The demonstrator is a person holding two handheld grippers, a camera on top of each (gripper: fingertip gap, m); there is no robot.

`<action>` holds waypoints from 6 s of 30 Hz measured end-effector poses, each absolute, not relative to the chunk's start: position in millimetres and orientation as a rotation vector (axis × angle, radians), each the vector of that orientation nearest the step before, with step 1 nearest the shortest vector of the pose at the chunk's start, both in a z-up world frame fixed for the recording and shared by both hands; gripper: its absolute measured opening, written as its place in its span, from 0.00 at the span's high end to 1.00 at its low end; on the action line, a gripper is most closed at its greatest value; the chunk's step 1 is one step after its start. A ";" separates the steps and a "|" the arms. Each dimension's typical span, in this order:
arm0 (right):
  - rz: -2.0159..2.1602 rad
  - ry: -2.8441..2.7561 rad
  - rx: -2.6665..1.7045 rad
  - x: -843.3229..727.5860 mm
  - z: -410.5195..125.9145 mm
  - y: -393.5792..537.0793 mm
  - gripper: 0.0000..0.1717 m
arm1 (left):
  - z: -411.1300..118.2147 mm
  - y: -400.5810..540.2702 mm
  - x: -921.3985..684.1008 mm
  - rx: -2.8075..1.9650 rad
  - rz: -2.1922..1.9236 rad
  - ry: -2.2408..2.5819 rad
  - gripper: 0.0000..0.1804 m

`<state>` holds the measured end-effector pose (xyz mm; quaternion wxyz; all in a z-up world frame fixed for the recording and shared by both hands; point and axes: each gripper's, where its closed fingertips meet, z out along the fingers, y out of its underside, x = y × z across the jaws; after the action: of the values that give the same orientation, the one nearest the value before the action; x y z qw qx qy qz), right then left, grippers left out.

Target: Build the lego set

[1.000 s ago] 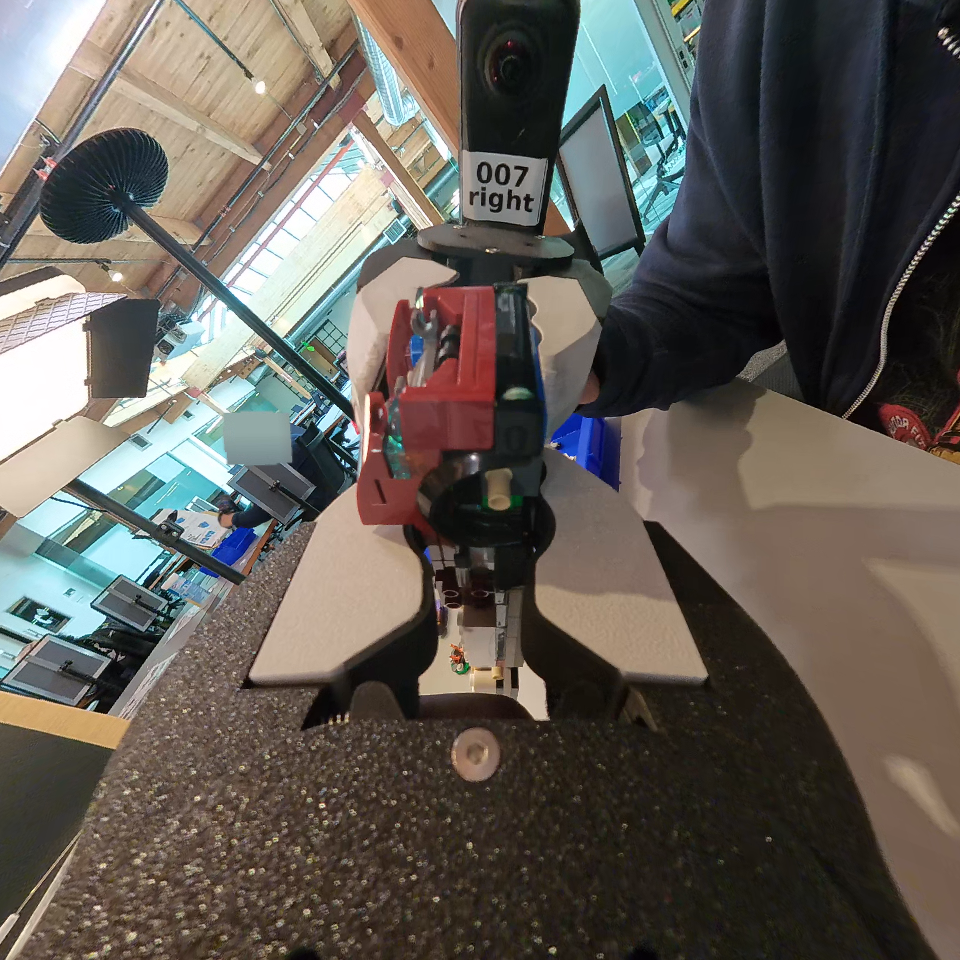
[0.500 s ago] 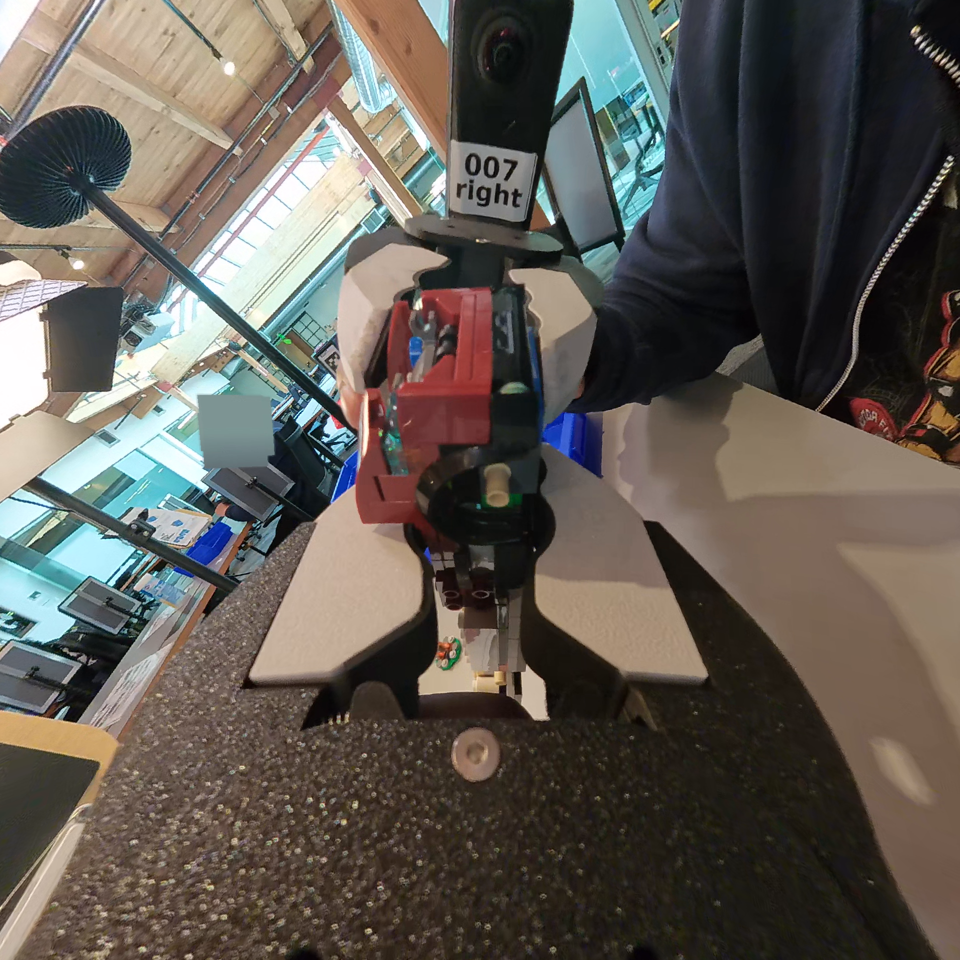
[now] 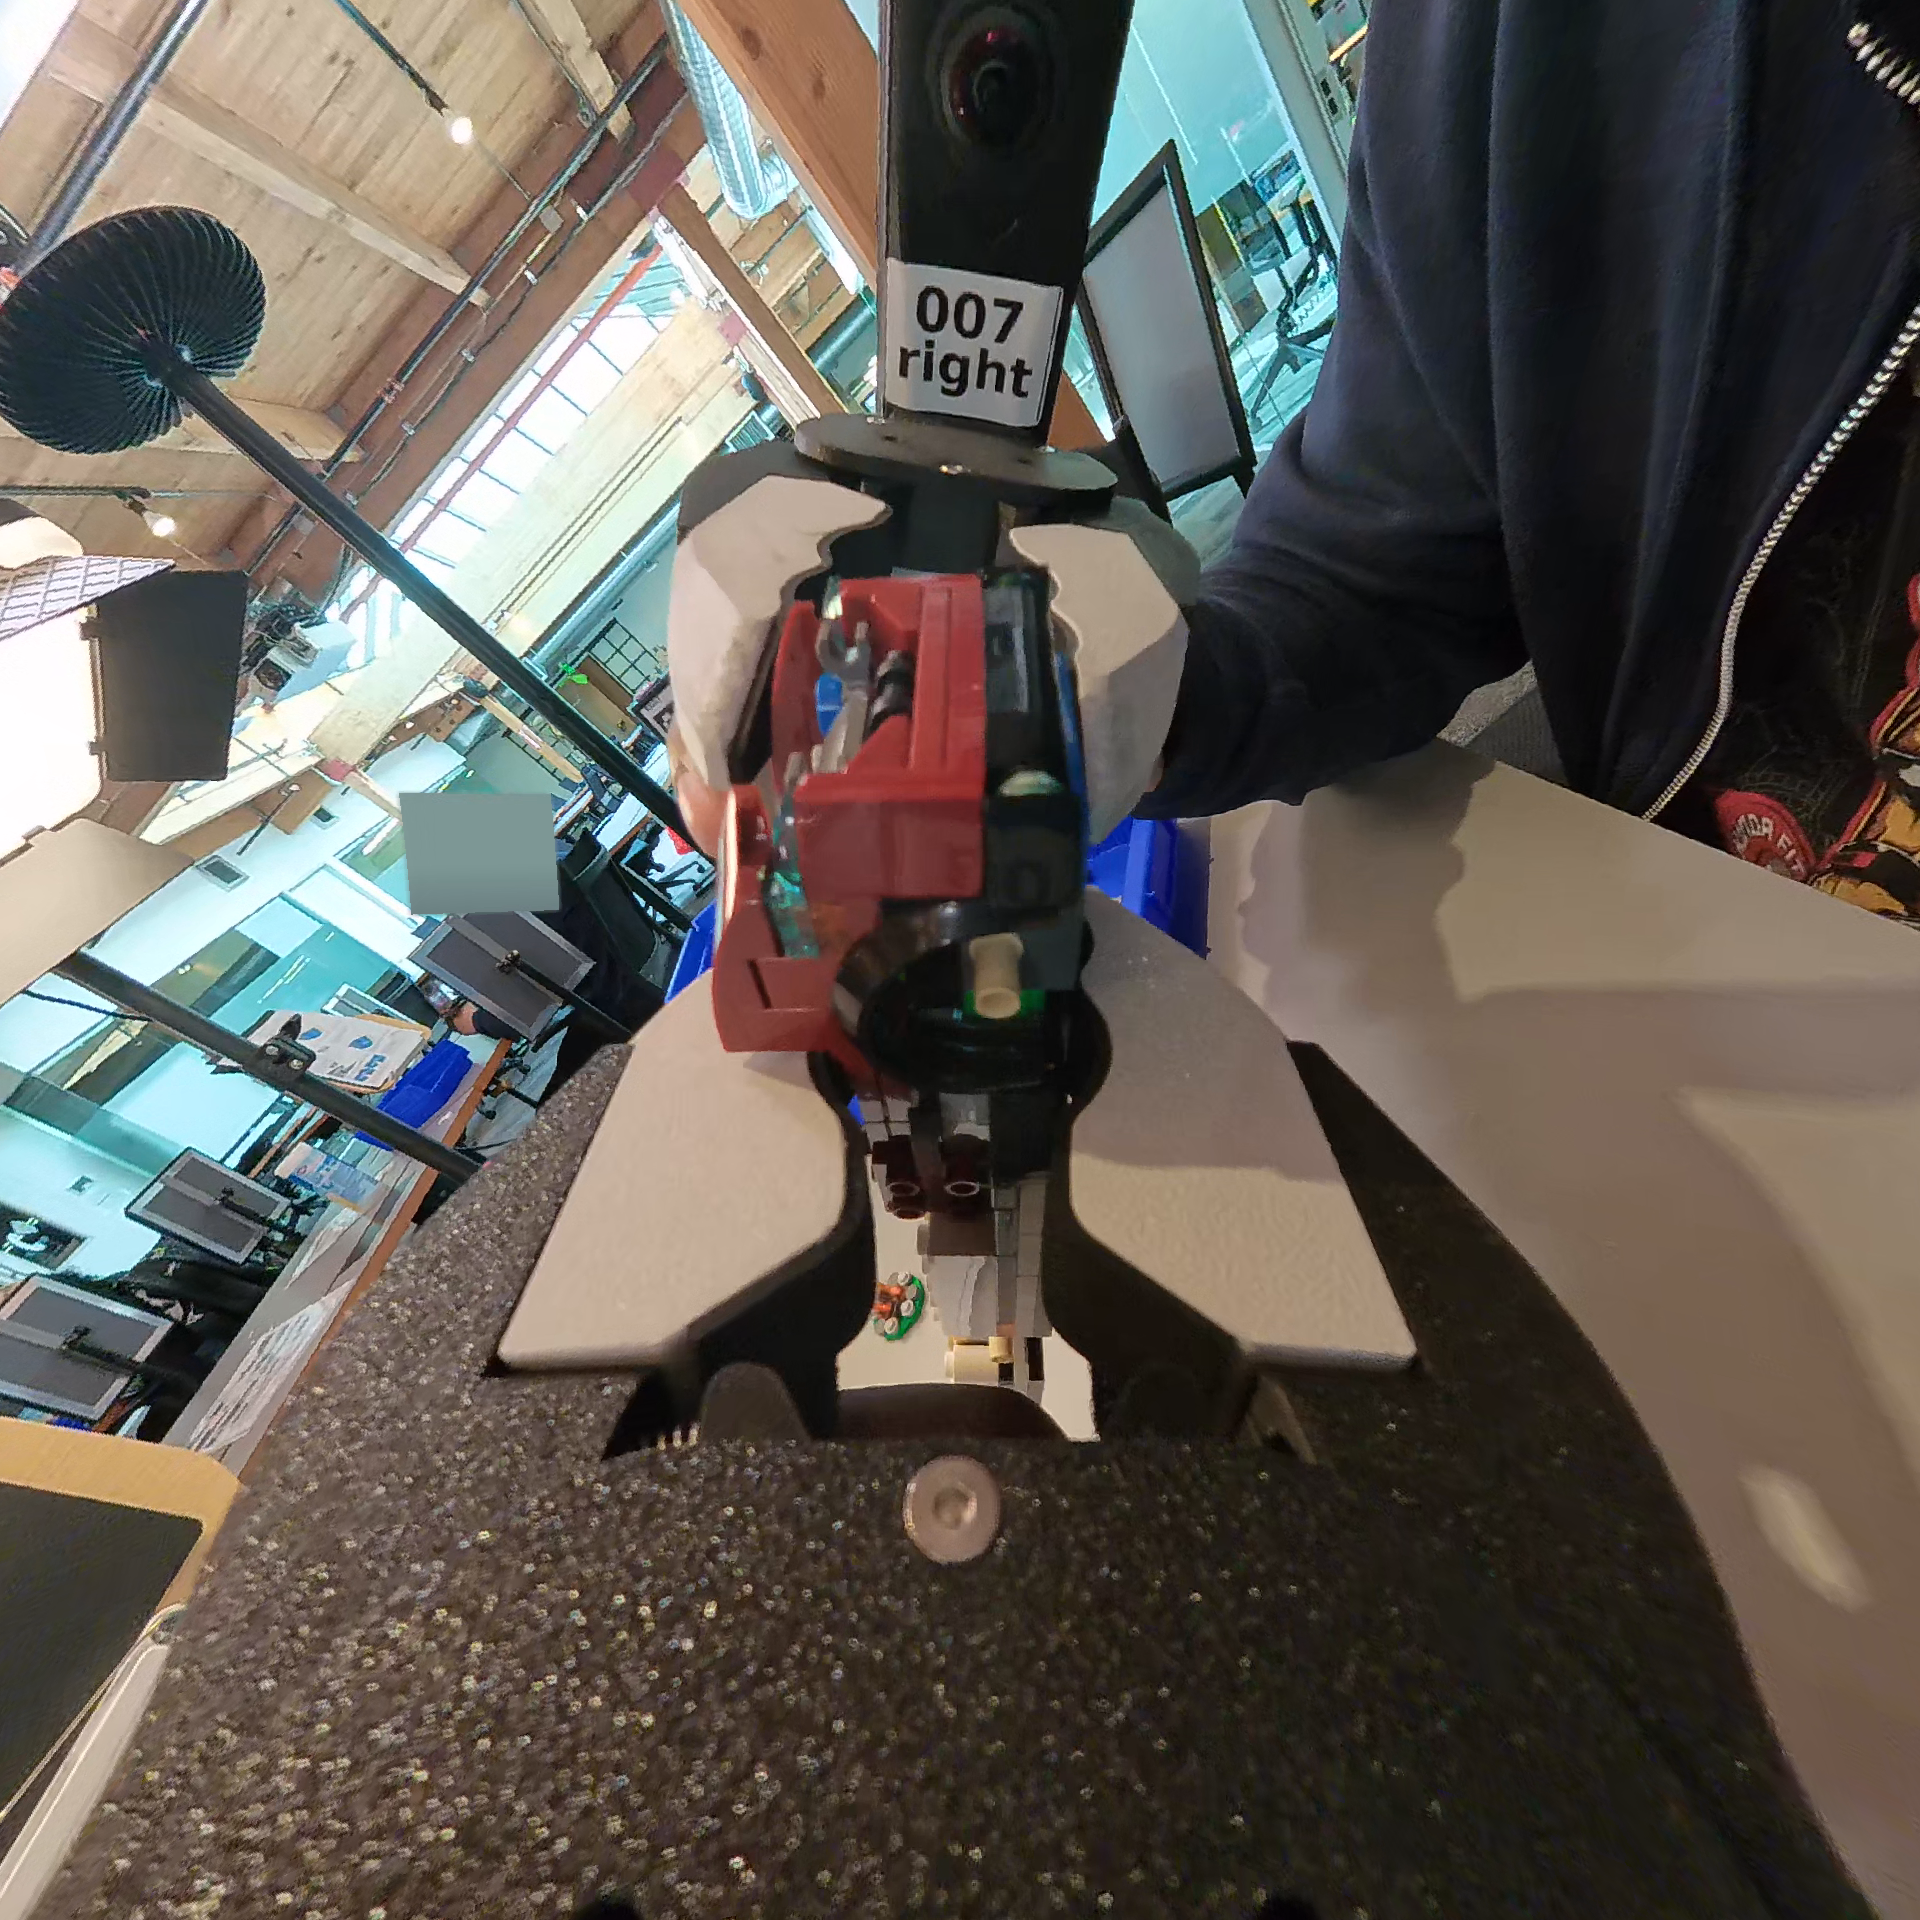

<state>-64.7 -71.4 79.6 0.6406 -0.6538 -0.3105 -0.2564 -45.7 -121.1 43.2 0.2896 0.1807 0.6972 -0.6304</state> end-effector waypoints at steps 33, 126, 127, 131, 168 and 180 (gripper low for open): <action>-0.648 -0.666 -1.478 -63.4 86.6 -70.8 0.72 | 53.6 -118.1 -47.2 0.488 -1.661 1.821 0.81; -1.037 -0.737 -1.540 -16.1 71.0 -70.4 0.73 | 39.6 -76.5 48.0 0.137 -0.452 1.690 0.80; -1.056 -0.756 -1.541 -15.5 69.5 -71.2 0.73 | 37.9 -76.1 48.4 0.138 -0.441 1.701 0.80; -1.106 -0.838 -1.554 -16.5 61.8 -73.0 0.77 | 29.1 -74.8 47.2 0.143 -0.405 1.770 0.80; -1.024 -0.813 -1.680 -9.7 36.3 -62.0 0.73 | 3.0 -60.9 36.0 0.140 -0.137 1.948 0.81; -1.052 -0.882 -1.680 -9.5 27.7 -63.2 0.77 | -5.3 -59.8 35.4 0.147 -0.084 1.984 0.81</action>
<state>-9.5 -63.2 27.7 0.4671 -0.6846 -0.3596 -0.4287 35.4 -59.8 -5.3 0.5442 0.0620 0.8359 -0.0355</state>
